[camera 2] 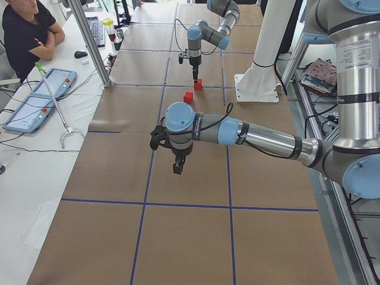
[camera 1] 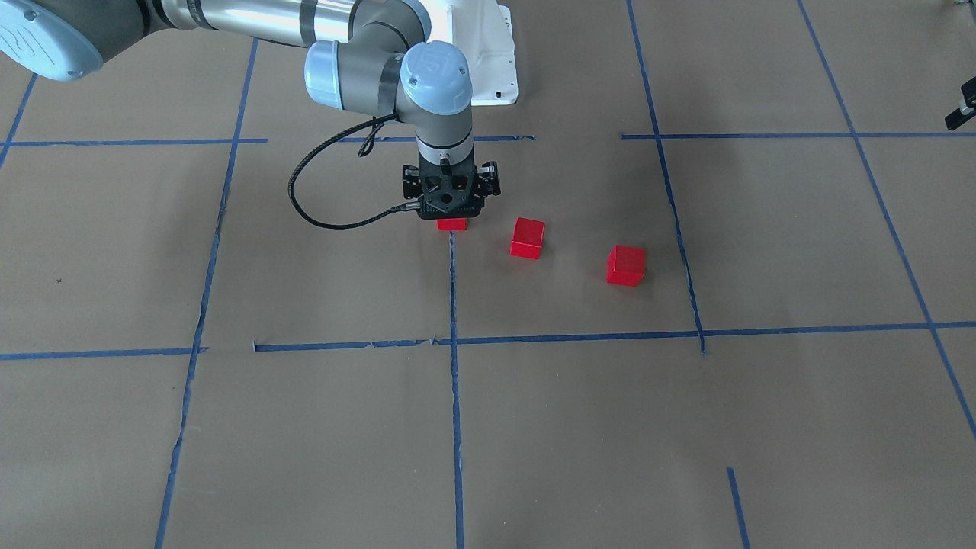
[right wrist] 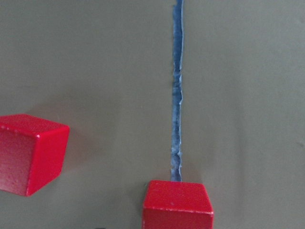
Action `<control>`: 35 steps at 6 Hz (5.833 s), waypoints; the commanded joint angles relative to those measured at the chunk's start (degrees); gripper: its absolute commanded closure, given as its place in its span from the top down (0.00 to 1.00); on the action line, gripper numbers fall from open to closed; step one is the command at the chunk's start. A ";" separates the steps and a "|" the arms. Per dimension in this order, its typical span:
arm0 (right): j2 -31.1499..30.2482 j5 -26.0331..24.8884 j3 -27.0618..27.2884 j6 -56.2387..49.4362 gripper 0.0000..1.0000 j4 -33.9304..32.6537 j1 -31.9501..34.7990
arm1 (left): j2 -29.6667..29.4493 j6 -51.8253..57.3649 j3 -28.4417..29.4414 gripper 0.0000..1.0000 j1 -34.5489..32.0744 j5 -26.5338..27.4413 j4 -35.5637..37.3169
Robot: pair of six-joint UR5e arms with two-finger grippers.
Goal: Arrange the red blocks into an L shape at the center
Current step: 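Raise the right gripper away while the left arm reaches toward the red cubes, then grasp the red cube nearer the center with the left gripper, then carry the cube with the left gripper and set it beyond the center cube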
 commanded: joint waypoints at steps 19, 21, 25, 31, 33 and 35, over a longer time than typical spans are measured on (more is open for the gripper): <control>-32.59 6.13 29.95 -11.05 1.00 -1.27 9.19 | -50.55 -59.95 22.87 0.00 55.74 39.43 -9.01; -33.11 6.22 30.04 -11.05 1.00 -1.35 9.62 | -54.97 -63.55 28.30 0.00 55.74 39.52 -8.96; -34.08 6.14 30.30 -11.05 1.00 -1.27 9.98 | -60.96 -73.37 35.18 0.00 57.58 42.24 -9.40; -34.35 6.13 30.12 -11.05 1.00 -1.27 9.98 | -60.26 -74.02 33.43 0.00 58.20 42.24 -8.96; -34.43 6.13 30.12 -11.05 1.00 -1.27 9.89 | -59.74 -74.45 33.08 0.00 59.16 42.24 -8.96; -34.35 6.13 30.21 -10.96 1.00 -1.27 9.89 | -59.38 -74.63 32.64 0.00 59.34 42.33 -8.96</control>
